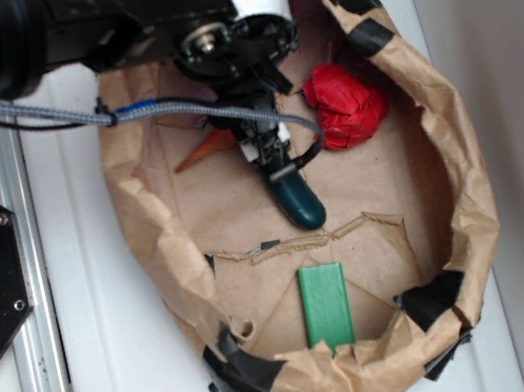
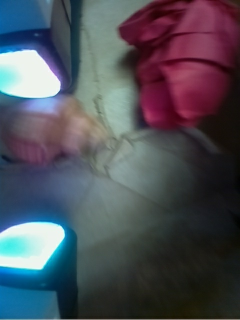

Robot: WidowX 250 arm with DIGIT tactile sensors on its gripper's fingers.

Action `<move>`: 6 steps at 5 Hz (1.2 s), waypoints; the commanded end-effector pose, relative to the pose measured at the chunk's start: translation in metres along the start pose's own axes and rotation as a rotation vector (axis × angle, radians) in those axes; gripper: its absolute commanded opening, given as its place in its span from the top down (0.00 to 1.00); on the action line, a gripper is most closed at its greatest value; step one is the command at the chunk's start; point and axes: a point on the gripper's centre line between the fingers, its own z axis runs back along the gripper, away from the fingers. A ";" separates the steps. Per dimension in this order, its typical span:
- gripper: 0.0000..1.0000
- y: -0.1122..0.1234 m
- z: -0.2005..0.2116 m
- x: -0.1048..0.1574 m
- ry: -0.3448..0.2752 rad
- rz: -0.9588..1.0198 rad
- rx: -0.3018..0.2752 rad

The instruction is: Grab the shell.

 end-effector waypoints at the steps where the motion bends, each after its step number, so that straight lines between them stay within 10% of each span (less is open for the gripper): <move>1: 0.00 0.003 -0.006 -0.010 -0.052 -0.223 -0.073; 6: 0.00 -0.015 -0.023 -0.025 -0.013 -0.312 -0.044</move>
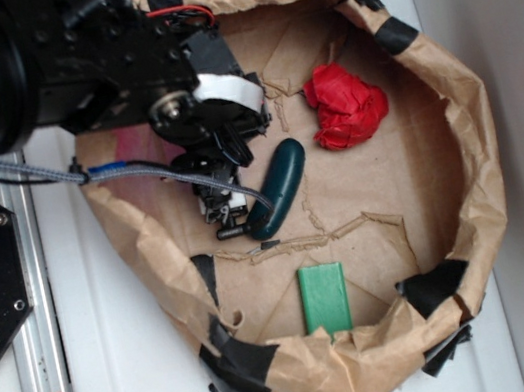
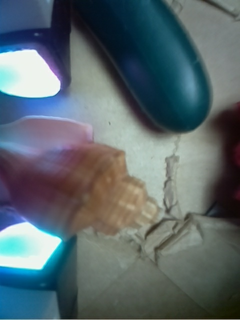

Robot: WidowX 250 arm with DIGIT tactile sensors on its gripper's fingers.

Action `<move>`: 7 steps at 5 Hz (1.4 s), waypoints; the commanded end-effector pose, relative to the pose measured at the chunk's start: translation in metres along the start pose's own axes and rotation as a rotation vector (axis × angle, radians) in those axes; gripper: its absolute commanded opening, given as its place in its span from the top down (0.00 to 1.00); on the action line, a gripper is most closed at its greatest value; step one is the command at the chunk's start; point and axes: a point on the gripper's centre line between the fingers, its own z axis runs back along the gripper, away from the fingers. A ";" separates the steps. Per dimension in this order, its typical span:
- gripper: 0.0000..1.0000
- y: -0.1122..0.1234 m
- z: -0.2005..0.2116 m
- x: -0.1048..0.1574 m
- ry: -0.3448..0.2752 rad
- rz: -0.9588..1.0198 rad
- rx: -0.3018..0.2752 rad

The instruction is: Grab the shell.

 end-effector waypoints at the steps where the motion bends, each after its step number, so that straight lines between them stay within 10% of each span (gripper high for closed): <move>1: 0.00 0.010 -0.002 0.003 -0.008 -0.003 0.032; 2: 0.00 0.018 0.001 0.013 -0.026 0.035 0.036; 3: 1.00 0.024 0.001 0.019 -0.037 0.055 0.048; 7: 1.00 -0.021 0.119 0.051 -0.005 0.215 0.030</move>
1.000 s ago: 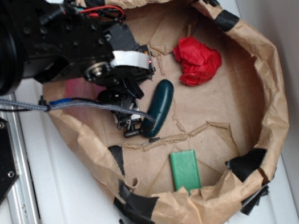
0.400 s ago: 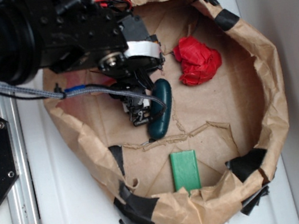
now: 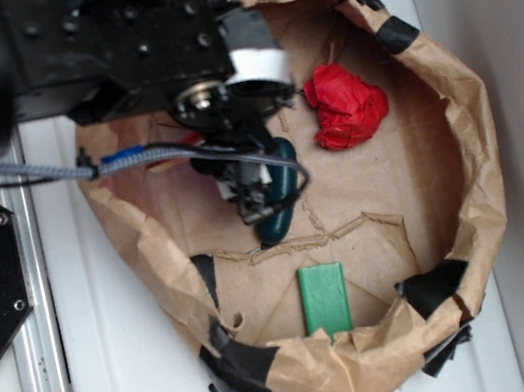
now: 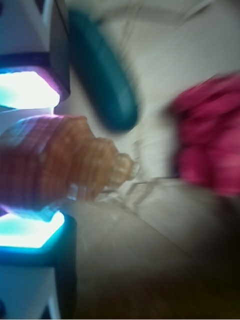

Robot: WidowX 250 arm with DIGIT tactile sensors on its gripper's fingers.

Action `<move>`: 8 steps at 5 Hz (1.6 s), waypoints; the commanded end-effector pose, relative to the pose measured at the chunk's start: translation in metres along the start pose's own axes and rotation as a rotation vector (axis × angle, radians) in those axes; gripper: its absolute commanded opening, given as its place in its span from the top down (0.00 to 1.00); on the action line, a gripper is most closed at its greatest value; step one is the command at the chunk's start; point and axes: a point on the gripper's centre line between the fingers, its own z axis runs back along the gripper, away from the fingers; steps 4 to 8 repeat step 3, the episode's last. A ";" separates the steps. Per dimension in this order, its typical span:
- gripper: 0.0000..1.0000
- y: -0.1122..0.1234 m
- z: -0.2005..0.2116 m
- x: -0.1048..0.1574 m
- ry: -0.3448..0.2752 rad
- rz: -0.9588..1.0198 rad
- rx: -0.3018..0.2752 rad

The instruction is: Grab the shell.

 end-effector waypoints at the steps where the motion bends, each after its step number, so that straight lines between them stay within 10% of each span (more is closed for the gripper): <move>1: 1.00 -0.029 0.076 0.027 -0.040 -0.010 -0.052; 8: 1.00 -0.018 0.085 0.028 -0.068 -0.021 -0.058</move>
